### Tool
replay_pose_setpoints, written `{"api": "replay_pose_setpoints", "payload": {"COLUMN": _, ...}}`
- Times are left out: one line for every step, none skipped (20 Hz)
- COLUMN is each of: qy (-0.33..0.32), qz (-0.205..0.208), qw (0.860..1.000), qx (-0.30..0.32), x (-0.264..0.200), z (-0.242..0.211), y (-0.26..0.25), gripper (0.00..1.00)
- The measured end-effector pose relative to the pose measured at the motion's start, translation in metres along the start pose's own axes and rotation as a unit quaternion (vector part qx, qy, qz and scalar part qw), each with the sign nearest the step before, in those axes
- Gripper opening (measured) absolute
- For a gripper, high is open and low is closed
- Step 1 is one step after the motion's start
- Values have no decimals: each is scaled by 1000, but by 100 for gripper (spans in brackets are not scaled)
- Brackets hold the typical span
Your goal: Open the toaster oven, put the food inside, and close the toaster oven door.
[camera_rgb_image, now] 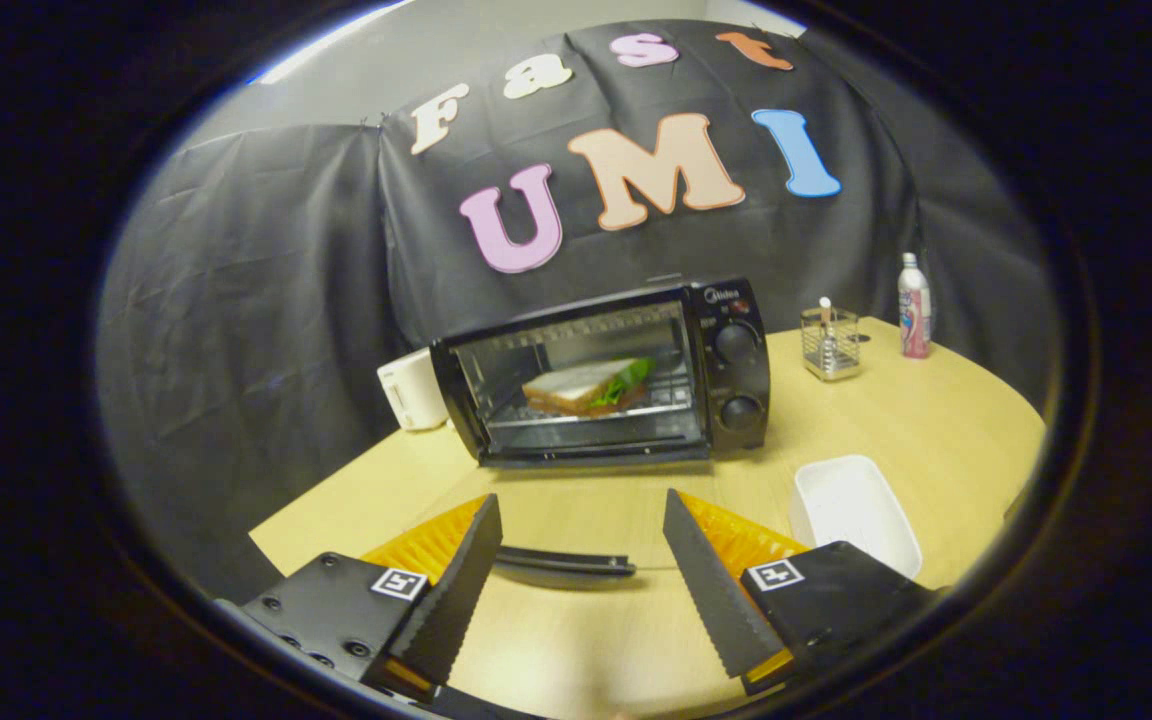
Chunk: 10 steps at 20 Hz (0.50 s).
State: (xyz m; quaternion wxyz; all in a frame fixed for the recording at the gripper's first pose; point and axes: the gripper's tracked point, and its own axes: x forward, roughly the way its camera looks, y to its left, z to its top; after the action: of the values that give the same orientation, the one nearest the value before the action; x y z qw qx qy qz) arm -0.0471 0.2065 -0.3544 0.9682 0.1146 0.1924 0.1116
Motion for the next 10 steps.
{"api": "replay_pose_setpoints", "payload": {"qy": 13, "qz": -2, "qw": 1000, "qx": 4, "x": 0, "z": -11, "y": -2, "gripper": 99}}
{"api": "replay_pose_setpoints", "payload": {"qy": 25, "qz": 1, "qw": 1000, "qx": 6, "x": 0, "z": -20, "y": -2, "gripper": 99}}
{"api": "replay_pose_setpoints", "payload": {"qy": 37, "qz": 1, "qw": 999, "qx": 7, "x": 1, "z": -28, "y": -3, "gripper": 99}}
{"api": "replay_pose_setpoints", "payload": {"qy": 45, "qz": 0, "qw": 999, "qx": 6, "x": 2, "z": -33, "y": -4, "gripper": 99}}
{"api": "replay_pose_setpoints", "payload": {"qy": 56, "qz": -2, "qw": 998, "qx": 4, "x": 5, "z": -39, "y": -6, "gripper": 99}}
{"api": "replay_pose_setpoints", "payload": {"qy": 66, "qz": -3, "qw": 998, "qx": 2, "x": 8, "z": -46, "y": -8, "gripper": 99}}
{"api": "replay_pose_setpoints", "payload": {"qy": 77, "qz": -7, "qw": 997, "qx": -1, "x": 13, "z": -52, "y": -10, "gripper": 99}}
{"api": "replay_pose_setpoints", "payload": {"qy": 87, "qz": -8, "qw": 996, "qx": -1, "x": 15, "z": -59, "y": -11, "gripper": 99}}
{"api": "replay_pose_setpoints", "payload": {"qy": 93, "qz": -9, "qw": 996, "qx": 0, "x": 18, "z": -63, "y": -13, "gripper": 100}}
{"api": "replay_pose_setpoints", "payload": {"qy": 96, "qz": -10, "qw": 995, "qx": 1, "x": 21, "z": -65, "y": -12, "gripper": 99}}
